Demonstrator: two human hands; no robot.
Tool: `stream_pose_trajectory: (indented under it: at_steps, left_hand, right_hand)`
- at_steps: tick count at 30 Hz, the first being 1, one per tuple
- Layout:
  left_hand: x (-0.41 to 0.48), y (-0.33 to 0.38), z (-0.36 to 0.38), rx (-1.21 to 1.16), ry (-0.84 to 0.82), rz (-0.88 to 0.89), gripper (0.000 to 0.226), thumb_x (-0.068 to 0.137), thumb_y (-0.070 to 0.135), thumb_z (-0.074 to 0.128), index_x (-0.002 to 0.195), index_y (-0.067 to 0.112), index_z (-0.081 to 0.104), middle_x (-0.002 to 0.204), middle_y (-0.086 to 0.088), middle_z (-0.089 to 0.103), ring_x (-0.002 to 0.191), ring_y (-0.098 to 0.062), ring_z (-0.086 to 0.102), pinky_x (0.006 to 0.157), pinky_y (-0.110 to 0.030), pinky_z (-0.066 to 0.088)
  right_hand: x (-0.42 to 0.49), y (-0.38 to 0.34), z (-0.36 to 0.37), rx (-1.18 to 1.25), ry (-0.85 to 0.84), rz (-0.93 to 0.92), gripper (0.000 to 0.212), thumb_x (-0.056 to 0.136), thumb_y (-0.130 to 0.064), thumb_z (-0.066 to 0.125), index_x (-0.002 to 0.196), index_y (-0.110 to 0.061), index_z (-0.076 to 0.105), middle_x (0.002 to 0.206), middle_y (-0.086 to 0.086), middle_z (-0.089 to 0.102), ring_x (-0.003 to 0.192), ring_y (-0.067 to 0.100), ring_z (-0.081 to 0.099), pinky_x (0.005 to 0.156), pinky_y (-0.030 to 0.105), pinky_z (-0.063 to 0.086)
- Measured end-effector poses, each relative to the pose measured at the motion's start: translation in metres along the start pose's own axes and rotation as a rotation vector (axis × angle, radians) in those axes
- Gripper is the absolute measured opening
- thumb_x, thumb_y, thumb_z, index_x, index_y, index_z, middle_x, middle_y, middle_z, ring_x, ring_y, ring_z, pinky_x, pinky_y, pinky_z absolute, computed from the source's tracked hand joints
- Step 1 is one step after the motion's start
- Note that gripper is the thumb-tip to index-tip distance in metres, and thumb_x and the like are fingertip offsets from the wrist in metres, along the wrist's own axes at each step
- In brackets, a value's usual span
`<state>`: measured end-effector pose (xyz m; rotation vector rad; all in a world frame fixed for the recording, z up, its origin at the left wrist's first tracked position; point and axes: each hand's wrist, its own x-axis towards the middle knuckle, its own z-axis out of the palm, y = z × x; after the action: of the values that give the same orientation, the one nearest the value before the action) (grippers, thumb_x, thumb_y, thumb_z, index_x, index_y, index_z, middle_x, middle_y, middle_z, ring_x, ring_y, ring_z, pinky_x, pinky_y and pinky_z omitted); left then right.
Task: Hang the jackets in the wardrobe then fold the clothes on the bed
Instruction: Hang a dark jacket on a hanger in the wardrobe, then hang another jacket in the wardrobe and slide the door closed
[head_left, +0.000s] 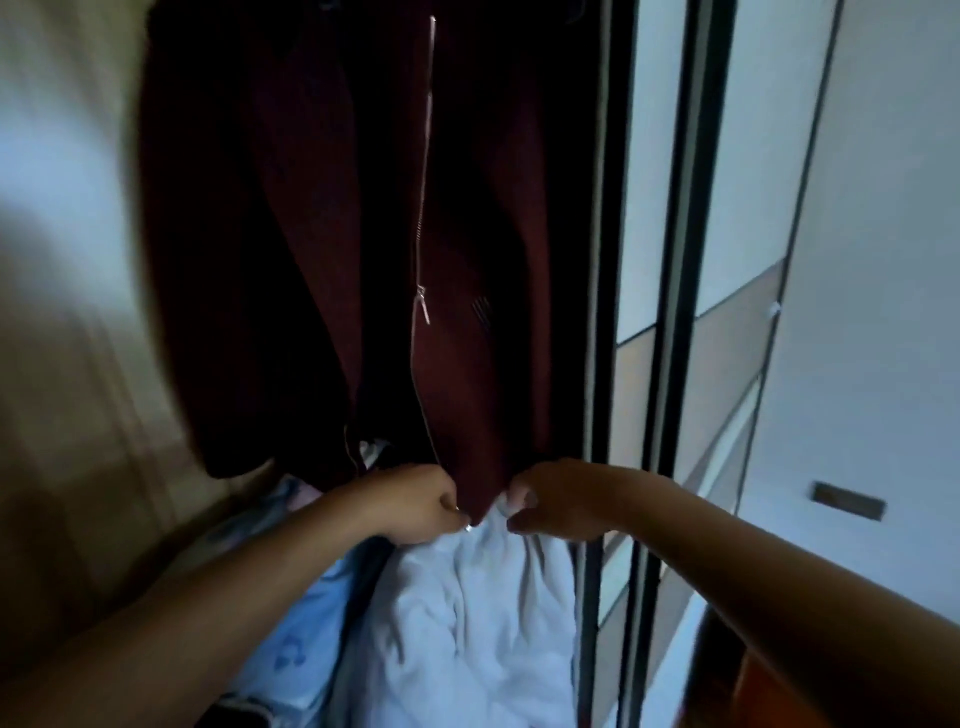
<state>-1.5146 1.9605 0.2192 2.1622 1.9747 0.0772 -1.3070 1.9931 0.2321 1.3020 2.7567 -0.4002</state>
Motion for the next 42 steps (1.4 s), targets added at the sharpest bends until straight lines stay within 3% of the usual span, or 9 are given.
stream_pose_trajectory:
  at_steps: [5, 8, 14, 17, 21, 27, 33, 38, 42]
  left_hand:
    - [0.003, 0.047, 0.025, -0.115, -0.111, 0.045, 0.033, 0.093, 0.038, 0.059, 0.088, 0.006, 0.066, 0.069, -0.007, 0.063, 0.058, -0.018, 0.061, 0.054, -0.028, 0.053]
    - [0.005, 0.084, 0.039, -0.042, -0.137, 0.129, 0.029, 0.093, 0.039, 0.058, 0.091, 0.012, 0.069, 0.081, -0.005, 0.07, 0.068, -0.018, 0.066, 0.066, -0.034, 0.057]
    - [0.0, 0.177, 0.074, 0.068, -0.208, 0.283, 0.028, 0.091, 0.05, 0.058, 0.089, 0.023, 0.067, 0.091, -0.001, 0.07, 0.086, -0.018, 0.066, 0.08, -0.038, 0.053]
    - [-0.006, 0.24, 0.098, 0.092, -0.273, 0.373, 0.025, 0.092, 0.052, 0.056, 0.086, 0.029, 0.062, 0.093, 0.004, 0.066, 0.085, -0.014, 0.063, 0.076, -0.036, 0.052]
    - [-0.025, 0.345, 0.141, 0.1, -0.347, 0.519, 0.026, 0.094, 0.054, 0.055, 0.1, 0.03, 0.064, 0.103, 0.007, 0.065, 0.091, -0.012, 0.062, 0.087, -0.039, 0.054]
    - [-0.075, 0.504, 0.214, 0.144, -0.477, 0.804, 0.022, 0.094, 0.053, 0.057, 0.098, 0.033, 0.066, 0.098, 0.009, 0.066, 0.085, -0.011, 0.063, 0.079, -0.037, 0.056]
    - [-0.137, 0.626, 0.27, 0.268, -0.565, 1.089, 0.028, 0.095, 0.05, 0.057, 0.11, 0.028, 0.066, 0.105, 0.008, 0.067, 0.092, -0.01, 0.063, 0.088, -0.038, 0.055]
    - [-0.215, 0.696, 0.325, 0.343, -0.673, 1.373, 0.027, 0.092, 0.048, 0.059, 0.11, 0.028, 0.065, 0.108, 0.007, 0.068, 0.099, -0.014, 0.064, 0.091, -0.039, 0.054]
    - [-0.299, 0.72, 0.365, 0.468, -0.778, 1.668, 0.024, 0.092, 0.046, 0.06, 0.105, 0.027, 0.067, 0.101, 0.006, 0.071, 0.095, -0.015, 0.067, 0.089, -0.037, 0.055]
  right_hand:
    - [-0.048, 0.035, 0.022, -0.003, -0.026, 0.144, 0.05, 0.1, -0.047, 0.054, 0.136, -0.014, 0.059, 0.135, 0.009, 0.061, 0.124, 0.029, 0.057, 0.1, 0.034, 0.045]
    - [-0.085, 0.057, 0.034, 0.041, -0.033, 0.211, 0.044, 0.101, -0.044, 0.053, 0.133, -0.015, 0.062, 0.134, 0.007, 0.062, 0.123, 0.027, 0.058, 0.103, 0.037, 0.046]
    - [-0.182, 0.109, 0.066, 0.119, 0.013, 0.396, 0.041, 0.101, -0.045, 0.054, 0.129, -0.016, 0.062, 0.124, 0.006, 0.065, 0.11, 0.022, 0.06, 0.087, 0.031, 0.044]
    - [-0.245, 0.137, 0.088, 0.163, 0.03, 0.517, 0.035, 0.099, -0.045, 0.056, 0.121, -0.019, 0.065, 0.11, -0.001, 0.066, 0.104, 0.022, 0.062, 0.091, 0.037, 0.051]
    - [-0.348, 0.174, 0.12, 0.205, 0.016, 0.697, 0.038, 0.097, -0.049, 0.055, 0.122, -0.022, 0.065, 0.117, 0.001, 0.067, 0.106, 0.025, 0.062, 0.092, 0.042, 0.052]
    - [-0.513, 0.209, 0.183, 0.285, 0.042, 0.995, 0.034, 0.097, -0.053, 0.051, 0.116, -0.026, 0.062, 0.104, -0.004, 0.063, 0.094, 0.02, 0.062, 0.077, 0.037, 0.05]
    - [-0.652, 0.184, 0.241, 0.371, 0.106, 1.336, 0.033, 0.096, -0.047, 0.051, 0.114, -0.023, 0.064, 0.111, 0.001, 0.066, 0.105, 0.029, 0.063, 0.087, 0.039, 0.052]
    - [-0.73, 0.117, 0.297, 0.484, 0.188, 1.666, 0.024, 0.094, -0.048, 0.048, 0.093, -0.026, 0.055, 0.103, 0.004, 0.067, 0.099, 0.031, 0.065, 0.074, 0.035, 0.052]
    - [-0.764, 0.038, 0.333, 0.59, 0.189, 1.975, 0.034, 0.094, -0.046, 0.05, 0.118, -0.023, 0.062, 0.115, 0.004, 0.068, 0.107, 0.03, 0.064, 0.08, 0.037, 0.054]
